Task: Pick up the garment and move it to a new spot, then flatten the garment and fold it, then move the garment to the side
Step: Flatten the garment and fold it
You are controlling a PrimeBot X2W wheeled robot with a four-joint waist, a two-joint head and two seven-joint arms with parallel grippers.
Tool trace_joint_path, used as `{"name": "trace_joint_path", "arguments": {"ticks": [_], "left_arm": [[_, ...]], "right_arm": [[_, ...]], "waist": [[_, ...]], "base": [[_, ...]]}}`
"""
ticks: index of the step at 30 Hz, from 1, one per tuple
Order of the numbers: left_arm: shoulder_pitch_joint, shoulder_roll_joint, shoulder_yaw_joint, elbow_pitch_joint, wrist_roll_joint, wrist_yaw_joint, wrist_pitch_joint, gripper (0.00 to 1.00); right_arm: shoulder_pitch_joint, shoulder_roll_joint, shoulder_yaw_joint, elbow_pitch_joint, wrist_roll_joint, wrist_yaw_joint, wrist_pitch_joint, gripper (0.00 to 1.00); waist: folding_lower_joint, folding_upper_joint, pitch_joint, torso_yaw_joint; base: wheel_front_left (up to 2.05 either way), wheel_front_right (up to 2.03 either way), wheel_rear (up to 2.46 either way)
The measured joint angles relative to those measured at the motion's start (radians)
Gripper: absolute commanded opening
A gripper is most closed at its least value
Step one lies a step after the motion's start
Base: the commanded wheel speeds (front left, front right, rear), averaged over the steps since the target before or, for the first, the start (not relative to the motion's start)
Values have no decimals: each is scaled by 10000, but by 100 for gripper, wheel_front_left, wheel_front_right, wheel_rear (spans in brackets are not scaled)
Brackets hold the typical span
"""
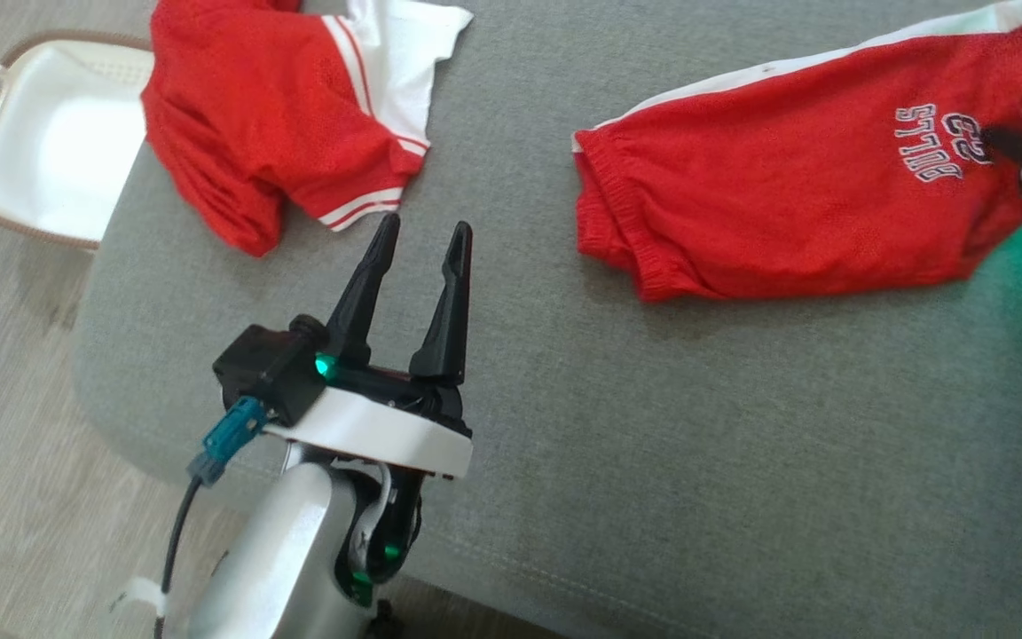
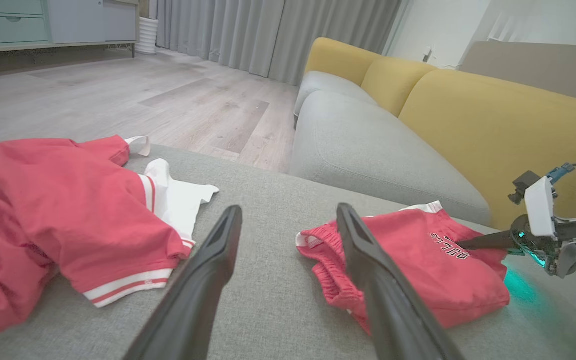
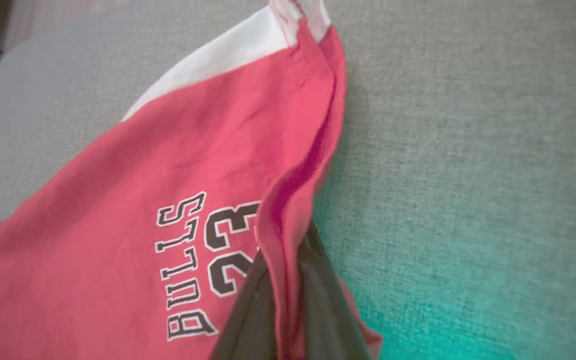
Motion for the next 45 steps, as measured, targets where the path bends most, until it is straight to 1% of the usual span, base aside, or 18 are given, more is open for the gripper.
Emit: {"name": "trace_joint_path", "arguments": {"ticks": [7, 11, 16, 22, 26, 30, 33, 38, 45], "left_arm": [[269, -4, 259, 67, 33, -12, 0, 100], [469, -2, 481, 182, 186, -59, 0, 100], [645, -2, 788, 372, 357, -161, 0, 100], [895, 0, 989, 435, 382, -203, 0, 100], [972, 0, 982, 441, 380, -205, 0, 100], [999, 2, 955, 493, 357, -280, 0, 100], [1023, 2, 915, 539, 188, -280, 0, 100], [1040, 2, 727, 635, 69, -276, 0, 100], [1361, 6, 677, 755, -2, -270, 0, 100]], "right_arm": [[663, 67, -35, -443, 54, 0, -1605, 0], [1032, 207, -155, -464, 307, 0, -1965, 0], [1488, 343, 140, -445, 71, 0, -2341, 0], [1639, 249, 190, -426, -12, 0, -2984, 0], [1634, 17, 236, -224, -270, 0, -3553, 0], [1555, 142, 514, -291, -727, 0, -4203, 0], [1305, 512, 756, -493, -995, 0, -4412, 0], [989, 1356, 1212, -740, -1289, 0, -4435, 0], [1032, 2036, 1684, -828, -1336, 0, -4136, 0]], "waist": [[0, 0, -394, -552], [0, 0, -710, -1050], [0, 0, -1093, -1781], [0, 0, -1498, -2590], [0, 0, -1728, -2865], [0, 0, -1883, -2851], [0, 0, -1933, -2703], [0, 0, -2014, -2305], [0, 0, -2161, -1621]], "base": [[0, 0, 0], [0, 0, 0], [0, 0, 0], [0, 0, 0], [0, 0, 0], [0, 0, 0], [0, 0, 0], [0, 0, 0], [0, 0, 0]]}}
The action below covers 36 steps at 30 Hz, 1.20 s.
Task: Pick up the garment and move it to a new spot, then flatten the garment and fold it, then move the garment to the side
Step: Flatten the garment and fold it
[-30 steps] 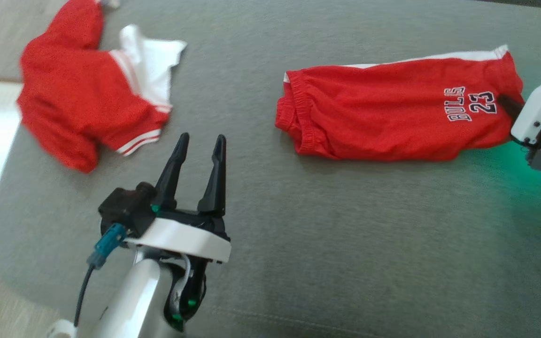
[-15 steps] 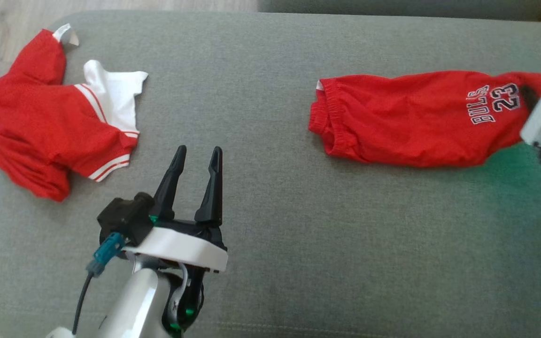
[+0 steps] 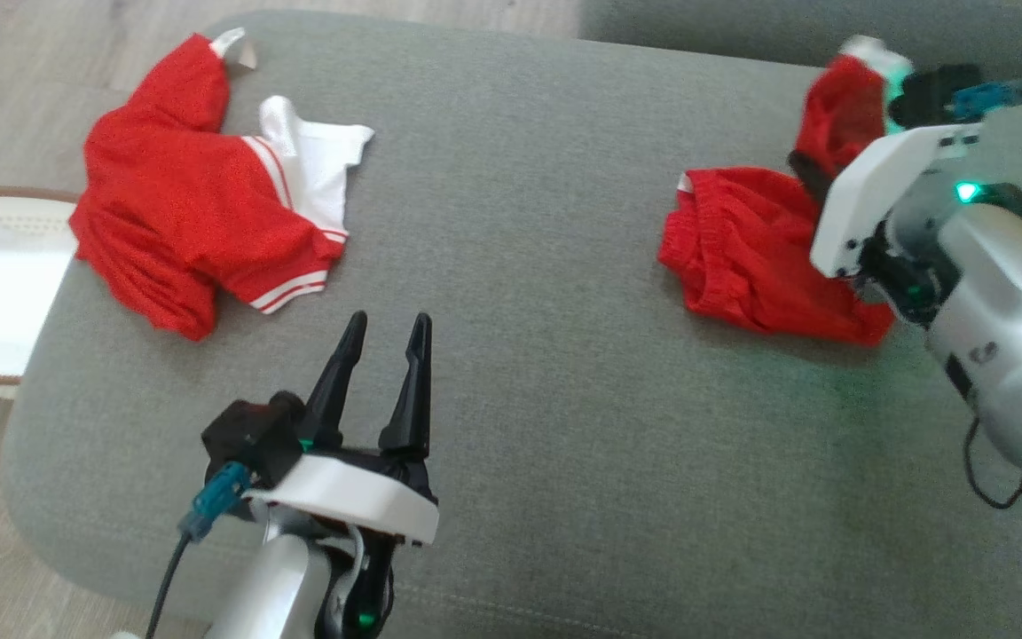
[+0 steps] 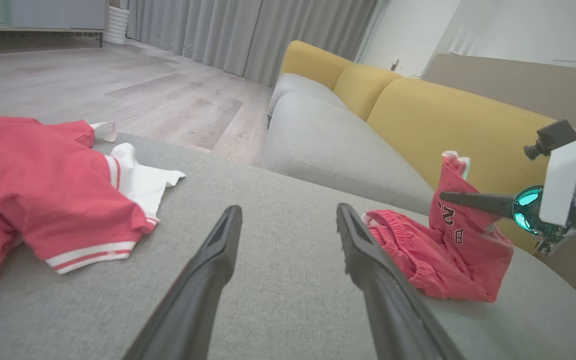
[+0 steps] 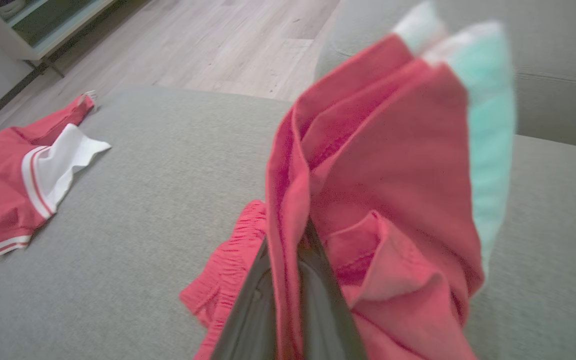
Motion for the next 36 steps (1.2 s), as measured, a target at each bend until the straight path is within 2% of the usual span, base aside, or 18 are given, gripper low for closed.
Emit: {"name": "trace_joint_path", "arguments": {"ticks": [10, 11, 12, 13, 18, 23, 28, 32, 36], "left_arm": [[180, 4, 8, 48, -88, -6, 2, 100], [182, 4, 10, 48, -88, -4, 2, 100], [189, 4, 19, 48, -90, -2, 2, 100], [194, 4, 29, 48, -92, 0, 2, 100], [197, 4, 58, 48, -100, 6, 2, 100], [248, 4, 242, 35, -100, 6, 2, 100], [301, 6, 366, -58, -98, 6, 2, 100], [407, 6, 418, -155, -15, 4, 2, 100], [458, 8, 408, -219, 33, -6, 2, 100]], "right_arm": [[322, 614, 458, 284, 58, 0, 577, 0], [376, 652, 508, 316, 79, 0, 627, 3], [419, 683, 537, 322, 77, 0, 593, 54], [423, 727, 535, 330, 84, 0, 527, 100], [419, 807, 516, 59, 182, 0, -48, 100], [441, 732, 240, -1093, 698, 0, -1129, 100], [584, 8, -236, -1894, 894, 0, -2594, 100], [639, -694, -437, -1252, 811, 0, -3212, 100], [789, -757, -614, -178, 706, 0, -3346, 100]], "waist": [[0, 0, -200, 394], [0, 0, -206, 380], [0, 0, -215, 357], [0, 0, -221, 328], [0, 0, -255, 149], [0, 0, -353, -145], [0, 0, -495, -443], [0, 0, -554, -653], [0, 0, -553, -706]], "base": [[0, 0, 0], [0, 0, 0], [0, 0, 0], [0, 0, 0], [0, 0, 0], [0, 0, 0], [0, 0, 0], [0, 0, 0], [0, 0, 0]]}}
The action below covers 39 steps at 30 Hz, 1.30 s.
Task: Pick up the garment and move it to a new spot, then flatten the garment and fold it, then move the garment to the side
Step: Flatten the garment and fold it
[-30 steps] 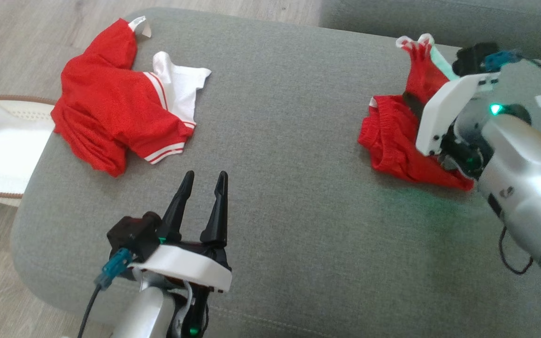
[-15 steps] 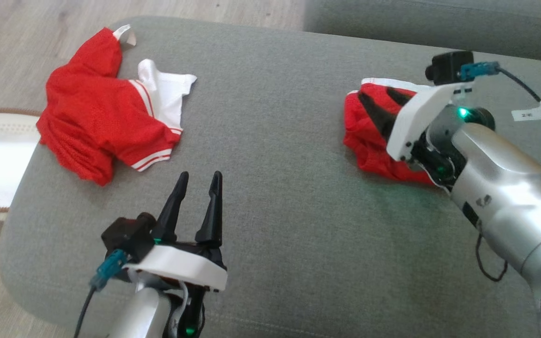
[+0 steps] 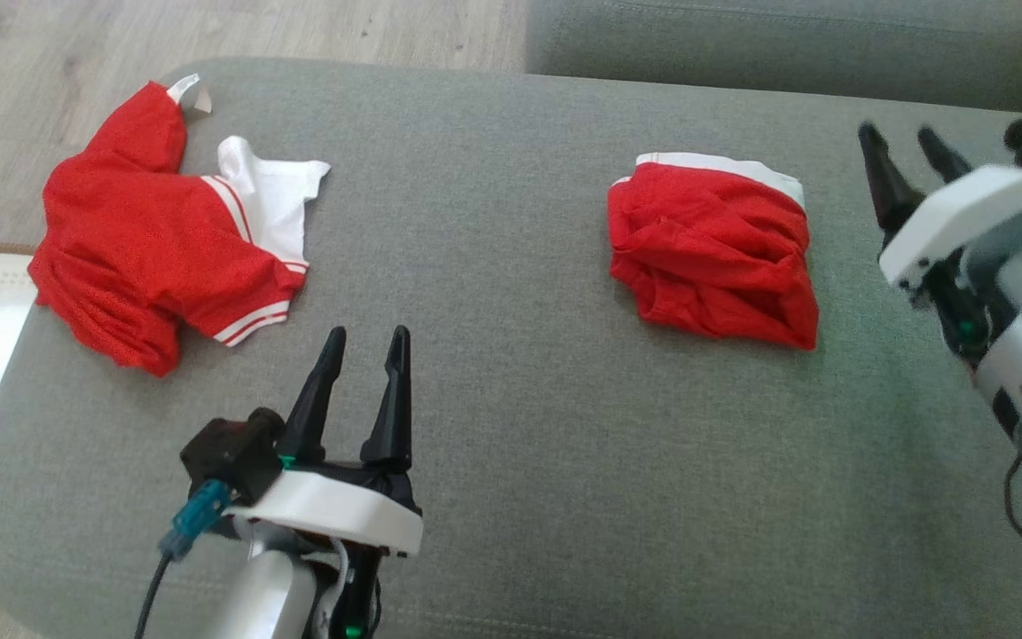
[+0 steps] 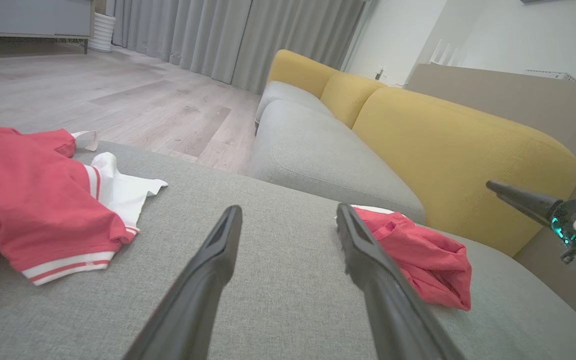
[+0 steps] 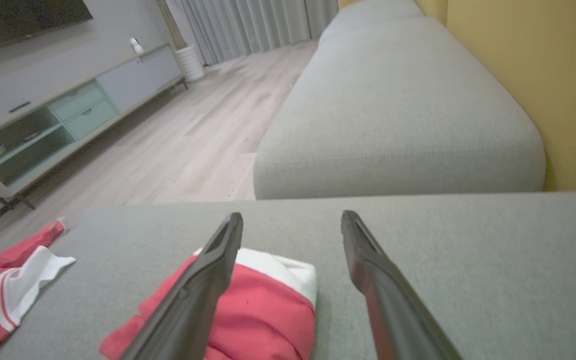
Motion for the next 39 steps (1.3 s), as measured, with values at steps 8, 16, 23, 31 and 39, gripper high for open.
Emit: {"name": "trace_joint_path", "arguments": {"ticks": [8, 16, 23, 31, 39], "left_arm": [[-17, 0, -121, -42, -2, -6, 0, 100], [-88, 0, -117, 13, -2, -8, 0, 100], [-108, 0, -86, 52, -2, -4, 0, 100], [-106, 0, -63, 71, 0, -2, -2, 100], [-79, 0, 290, 73, 336, -13, 0, 100]], "right_arm": [[217, 420, -31, 1020, 88, 0, 477, 49], [185, 1197, -322, 1825, 848, 0, 2441, 0], [455, 2092, -1260, 965, 2635, 0, 4805, 0], [1462, 2336, -1321, -755, 3285, 0, 6174, 0], [1522, 1718, -1574, -3340, 2821, 0, 4190, 87]], "waist": [[0, 0, 217, 371], [0, 0, 520, 873], [0, 0, 436, 841], [0, 0, 345, 534], [0, 0, -22, -90]], "base": [[0, 0, 0], [0, 0, 0], [0, 0, 0], [0, 0, 0], [0, 0, 0]]}}
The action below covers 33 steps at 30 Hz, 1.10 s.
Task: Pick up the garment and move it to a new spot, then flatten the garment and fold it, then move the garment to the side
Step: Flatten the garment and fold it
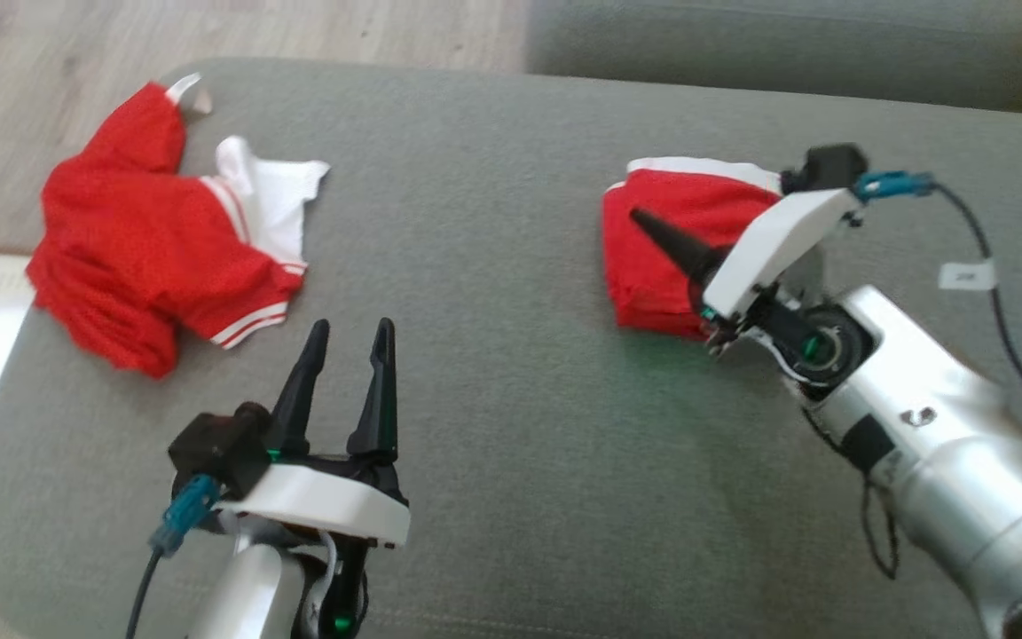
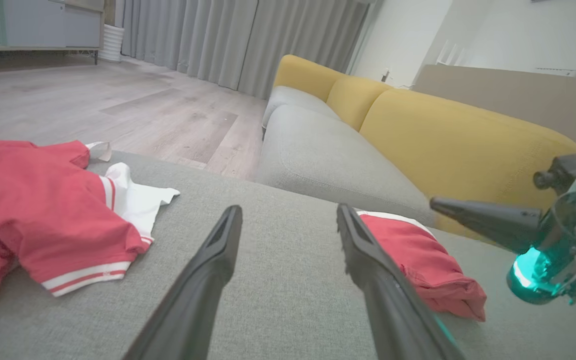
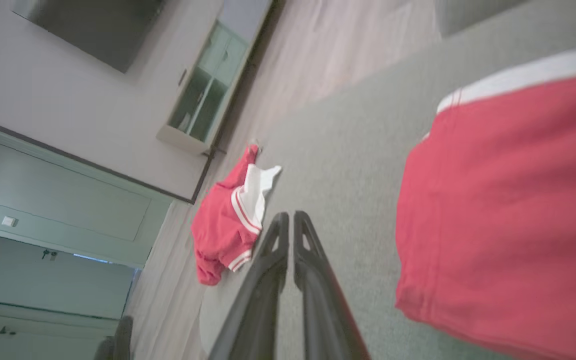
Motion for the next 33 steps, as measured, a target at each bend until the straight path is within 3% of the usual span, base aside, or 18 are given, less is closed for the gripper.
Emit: {"name": "trace_joint_path", "arguments": {"ticks": [1, 8, 14, 17, 23, 33], "left_arm": [[6, 0, 50, -2, 102, -4, -2, 100], [11, 0, 612, 2, 506, -209, 0, 100], [10, 0, 1001, 54, 863, -393, -2, 100], [10, -2, 1246, 127, 991, -437, -2, 100], [13, 10, 1624, 293, 1296, -529, -2, 100], [135, 73, 2029, 485, 2360, -500, 0, 100]], "right_arm": [[42, -161, 4, -274, -128, 0, -178, 100], [552, -1101, -69, -1561, -1039, 0, -1609, 100], [1123, -2036, -305, -2130, -2661, 0, -3534, 100], [1650, -2150, -719, -2065, -3434, 0, -4435, 100], [3016, -1904, -2084, -1747, -5434, 0, -5068, 100], [5828, -65, -6080, -3386, -10264, 0, -5118, 100]], "waist": [[0, 0, -41, -97], [0, 0, -261, -695], [0, 0, -513, -1130], [0, 0, -607, -1341], [0, 0, -772, -1697], [0, 0, -860, -2069]], "base": [[0, 0, 0], [0, 0, 0], [0, 0, 0], [0, 0, 0], [0, 0, 0], [0, 0, 0]]}}
